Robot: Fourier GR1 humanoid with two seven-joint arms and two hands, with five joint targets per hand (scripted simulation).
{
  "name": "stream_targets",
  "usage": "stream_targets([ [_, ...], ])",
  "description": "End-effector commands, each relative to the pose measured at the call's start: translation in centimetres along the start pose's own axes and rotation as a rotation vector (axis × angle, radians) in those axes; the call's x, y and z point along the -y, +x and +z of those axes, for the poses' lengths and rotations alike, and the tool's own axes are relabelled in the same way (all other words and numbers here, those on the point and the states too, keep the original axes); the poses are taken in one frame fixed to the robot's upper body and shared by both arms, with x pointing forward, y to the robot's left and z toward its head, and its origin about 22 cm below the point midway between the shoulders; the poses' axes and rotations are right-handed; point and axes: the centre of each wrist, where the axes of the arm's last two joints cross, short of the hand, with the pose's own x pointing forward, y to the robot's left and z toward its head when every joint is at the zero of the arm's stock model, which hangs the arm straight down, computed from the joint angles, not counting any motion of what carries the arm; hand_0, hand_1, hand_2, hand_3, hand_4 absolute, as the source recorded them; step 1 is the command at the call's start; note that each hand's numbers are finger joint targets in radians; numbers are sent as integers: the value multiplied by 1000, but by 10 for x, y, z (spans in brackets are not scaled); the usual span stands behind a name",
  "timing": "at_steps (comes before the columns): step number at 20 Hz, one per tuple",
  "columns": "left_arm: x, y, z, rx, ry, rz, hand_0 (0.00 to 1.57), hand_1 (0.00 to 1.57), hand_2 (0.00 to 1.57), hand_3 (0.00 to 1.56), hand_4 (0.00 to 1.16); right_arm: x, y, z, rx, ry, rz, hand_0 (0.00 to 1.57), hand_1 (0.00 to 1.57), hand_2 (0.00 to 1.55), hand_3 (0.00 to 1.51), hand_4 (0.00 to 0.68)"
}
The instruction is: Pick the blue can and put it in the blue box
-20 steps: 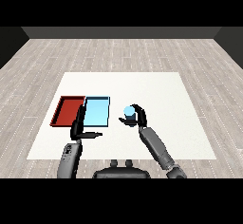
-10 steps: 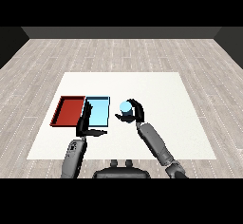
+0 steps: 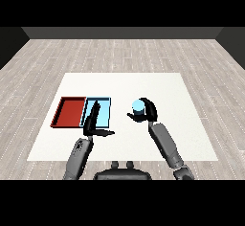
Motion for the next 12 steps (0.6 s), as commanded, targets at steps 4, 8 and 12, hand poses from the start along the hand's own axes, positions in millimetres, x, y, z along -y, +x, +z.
stream_targets([
  [4, 38, -2, 1, -7, -43, 55, 0, 0, 0, 0, 0, 14, 2, 0, 16, 19, -5, 1450, 1450, 1469, 1383, 550],
  [8, 45, 15, -19, -8, -74, 69, 0, 0, 0, 0, 0, -8, 7, -11, 31, 48, 8, 1435, 1435, 1469, 1387, 568],
  [12, 53, -8, -19, -1, -97, 40, 0, 0, 0, 0, 0, -19, 6, -10, 60, 39, -56, 1441, 1441, 1467, 1386, 561],
])
